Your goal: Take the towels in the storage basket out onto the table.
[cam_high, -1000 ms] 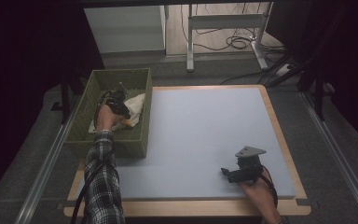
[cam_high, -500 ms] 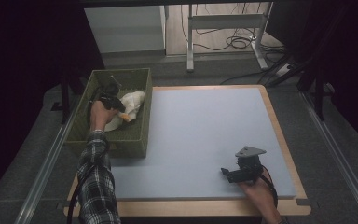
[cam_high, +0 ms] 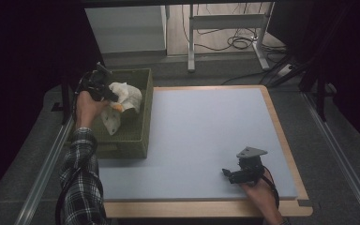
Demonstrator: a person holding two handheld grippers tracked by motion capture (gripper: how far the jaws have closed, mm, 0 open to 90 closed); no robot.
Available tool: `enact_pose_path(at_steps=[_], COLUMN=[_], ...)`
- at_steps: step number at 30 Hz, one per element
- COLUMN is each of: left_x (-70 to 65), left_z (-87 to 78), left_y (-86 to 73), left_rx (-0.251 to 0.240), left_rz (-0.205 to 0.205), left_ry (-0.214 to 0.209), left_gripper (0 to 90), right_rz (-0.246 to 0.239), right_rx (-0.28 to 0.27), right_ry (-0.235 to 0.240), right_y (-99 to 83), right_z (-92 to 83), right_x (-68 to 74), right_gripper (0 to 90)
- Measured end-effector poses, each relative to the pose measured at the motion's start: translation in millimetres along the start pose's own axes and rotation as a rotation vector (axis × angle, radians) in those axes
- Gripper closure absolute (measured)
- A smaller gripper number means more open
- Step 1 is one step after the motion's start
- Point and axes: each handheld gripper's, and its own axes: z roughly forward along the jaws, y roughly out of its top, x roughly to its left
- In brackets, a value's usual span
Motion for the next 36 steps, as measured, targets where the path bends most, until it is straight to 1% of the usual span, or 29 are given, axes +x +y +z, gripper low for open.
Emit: enact_pose_path(at_steps=[1, 6, 11, 12, 16, 22, 25, 36], left_x=[-1.4, -6.2, -11.2, -12.3, -17.9, -29.5, -38.2, -64.9], left_z=[-4.4, -20.8, -36.5, -39.0, -52.5, -69.8, -78.9, -103.0], left_y=[0.1, 0.7, 1.4, 1.5, 2.5, 5.3, 7.7, 16.5], left_rx=[-0.01, -0.023, -0.021, -0.02, -0.008, 0.0, 0.003, 0.005], left_rz=[0.002, 0.016, 0.036, 0.034, 0.056, 0.092, 0.117, 0.174], left_ry=[0.002, 0.002, 0.001, 0.0, -0.002, -0.017, -0.027, -0.052], left_gripper=[84.3, 84.2, 84.0, 84.0, 84.0, 83.9, 83.8, 83.4], right_rz=[0.0, 0.0, 0.001, 0.001, 0.001, 0.002, 0.002, 0.001], right_rx=[0.0, 0.0, 0.0, 0.0, -0.001, 0.0, 0.001, 0.002], right_ry=[0.0, 0.0, 0.0, 0.0, 0.0, 0.0, 0.001, 0.001], right_y=[0.0, 0.0, 0.0, 0.0, 0.1, 0.1, 0.1, 0.1], right_z=[0.0, 0.0, 0.0, 0.0, 0.0, 0.0, -0.1, -0.2], right_x=[0.0, 0.0, 0.1, 0.1, 0.1, 0.2, 0.1, 0.1], right_gripper=[5.8, 5.8, 5.8, 5.8, 5.8, 5.7, 5.7, 5.7])
